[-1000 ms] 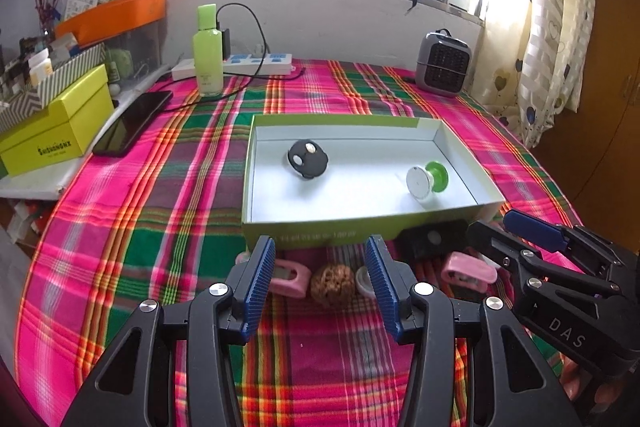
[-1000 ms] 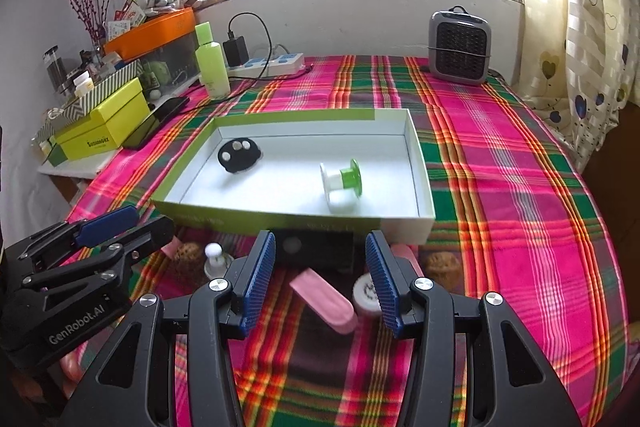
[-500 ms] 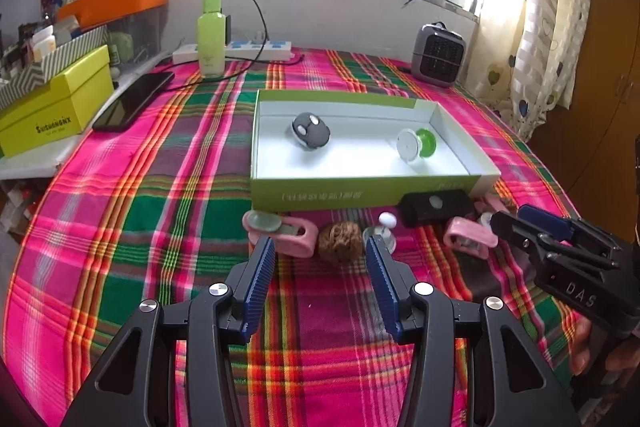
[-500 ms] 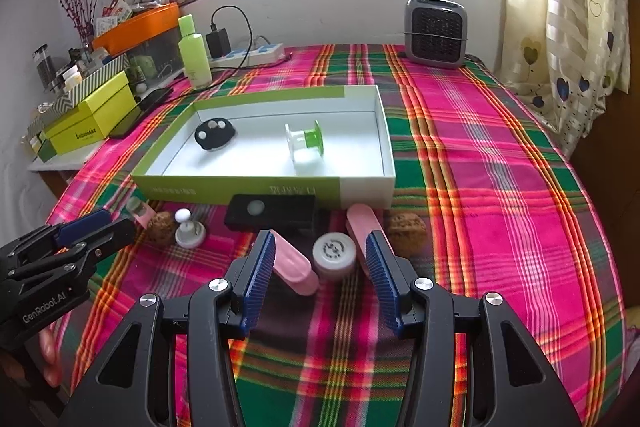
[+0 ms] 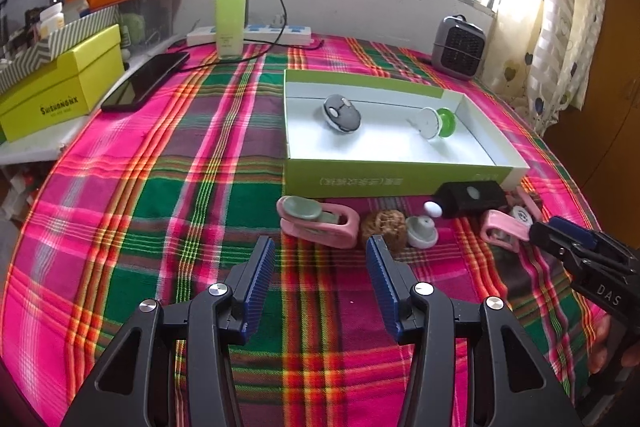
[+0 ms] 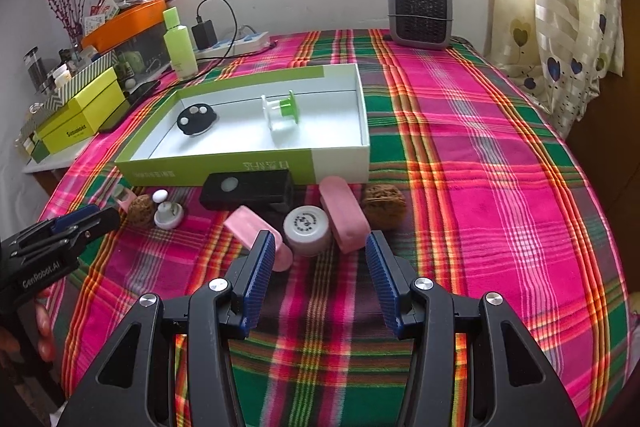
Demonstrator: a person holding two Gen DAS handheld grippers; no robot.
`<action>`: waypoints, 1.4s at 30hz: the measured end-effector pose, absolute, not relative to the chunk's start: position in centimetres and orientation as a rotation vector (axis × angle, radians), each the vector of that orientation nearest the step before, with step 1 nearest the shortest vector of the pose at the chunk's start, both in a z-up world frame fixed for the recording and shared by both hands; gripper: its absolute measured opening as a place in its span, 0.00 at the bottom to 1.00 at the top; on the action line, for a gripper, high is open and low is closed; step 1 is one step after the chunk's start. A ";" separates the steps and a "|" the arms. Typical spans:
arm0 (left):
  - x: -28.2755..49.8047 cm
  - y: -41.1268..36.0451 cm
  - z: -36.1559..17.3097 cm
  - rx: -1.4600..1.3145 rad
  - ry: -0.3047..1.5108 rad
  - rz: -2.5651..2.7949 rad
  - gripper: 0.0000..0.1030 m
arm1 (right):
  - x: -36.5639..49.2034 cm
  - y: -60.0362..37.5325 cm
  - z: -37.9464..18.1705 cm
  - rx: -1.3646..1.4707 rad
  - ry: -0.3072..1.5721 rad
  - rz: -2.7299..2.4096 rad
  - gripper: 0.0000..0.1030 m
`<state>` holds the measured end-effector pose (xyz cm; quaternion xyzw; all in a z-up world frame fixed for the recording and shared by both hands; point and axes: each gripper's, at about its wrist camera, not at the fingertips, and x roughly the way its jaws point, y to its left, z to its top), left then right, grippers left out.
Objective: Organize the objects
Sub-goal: 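Withdraw both grippers from the box back over the table, then lower the left gripper onto the pink clip and close on it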
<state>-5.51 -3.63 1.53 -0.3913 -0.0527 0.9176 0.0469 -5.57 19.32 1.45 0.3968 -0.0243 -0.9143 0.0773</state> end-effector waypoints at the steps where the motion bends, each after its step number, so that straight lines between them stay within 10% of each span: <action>1: -5.6 -3.7 1.5 -1.199 -0.162 2.804 0.45 | -5.6 19.5 1.4 1.193 -0.080 -2.742 0.47; 42: -7.3 -5.9 0.5 -1.292 -0.237 2.821 0.47 | -6.6 16.1 1.6 1.116 0.036 -2.561 0.47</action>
